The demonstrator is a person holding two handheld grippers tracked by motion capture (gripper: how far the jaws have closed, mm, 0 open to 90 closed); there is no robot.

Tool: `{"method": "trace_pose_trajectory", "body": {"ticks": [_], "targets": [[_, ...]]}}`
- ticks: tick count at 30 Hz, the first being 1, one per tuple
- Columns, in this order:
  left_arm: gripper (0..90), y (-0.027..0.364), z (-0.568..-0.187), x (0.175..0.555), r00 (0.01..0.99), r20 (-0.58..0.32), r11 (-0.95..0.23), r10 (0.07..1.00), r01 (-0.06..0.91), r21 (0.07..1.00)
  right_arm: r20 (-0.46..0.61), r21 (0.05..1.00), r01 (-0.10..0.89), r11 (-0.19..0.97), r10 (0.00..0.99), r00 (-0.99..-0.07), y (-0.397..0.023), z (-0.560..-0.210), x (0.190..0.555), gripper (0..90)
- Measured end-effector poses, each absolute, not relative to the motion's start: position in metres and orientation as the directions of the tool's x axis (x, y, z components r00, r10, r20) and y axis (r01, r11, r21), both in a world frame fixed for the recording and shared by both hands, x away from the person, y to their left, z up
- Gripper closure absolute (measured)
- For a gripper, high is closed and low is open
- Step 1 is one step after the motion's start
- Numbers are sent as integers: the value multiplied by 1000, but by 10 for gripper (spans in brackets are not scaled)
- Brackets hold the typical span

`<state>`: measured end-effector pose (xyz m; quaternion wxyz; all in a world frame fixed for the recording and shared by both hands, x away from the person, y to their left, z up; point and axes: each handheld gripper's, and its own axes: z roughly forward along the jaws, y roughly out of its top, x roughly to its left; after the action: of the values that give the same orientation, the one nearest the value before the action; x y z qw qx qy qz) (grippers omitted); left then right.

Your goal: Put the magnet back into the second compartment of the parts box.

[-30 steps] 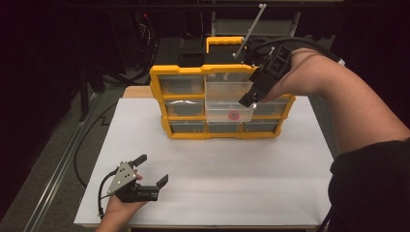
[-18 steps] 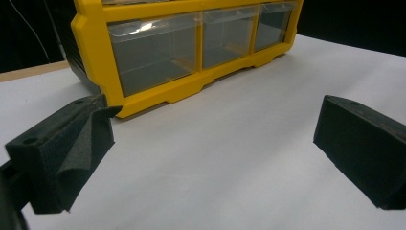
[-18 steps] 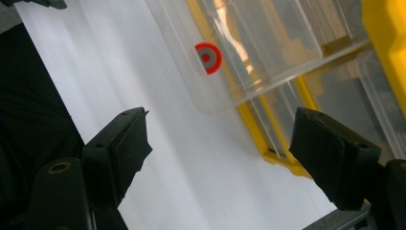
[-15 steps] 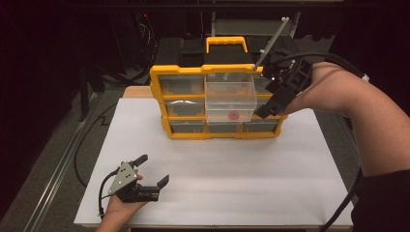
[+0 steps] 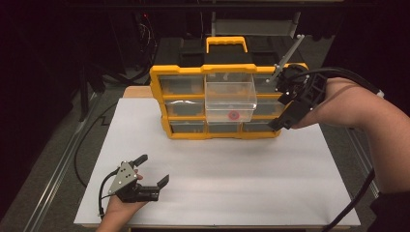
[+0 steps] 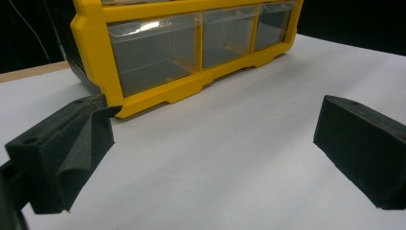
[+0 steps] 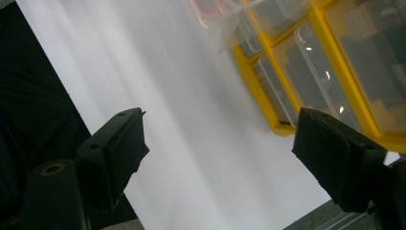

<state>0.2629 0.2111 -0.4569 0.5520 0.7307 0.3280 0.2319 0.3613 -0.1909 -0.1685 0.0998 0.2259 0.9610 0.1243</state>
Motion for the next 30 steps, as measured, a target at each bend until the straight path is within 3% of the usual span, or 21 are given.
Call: {"method": "trace_pose_trajectory", "body": {"ticks": [16, 30], "targets": [[13, 211, -457, 263, 676, -22, -175, 737, 222, 959, -111, 284, 437, 853, 482, -869, -207, -190, 355, 149], [13, 211, -457, 262, 674, -23, -172, 738, 222, 960, -105, 274, 463, 843, 505, -857, -211, -239, 355, 2]]}}
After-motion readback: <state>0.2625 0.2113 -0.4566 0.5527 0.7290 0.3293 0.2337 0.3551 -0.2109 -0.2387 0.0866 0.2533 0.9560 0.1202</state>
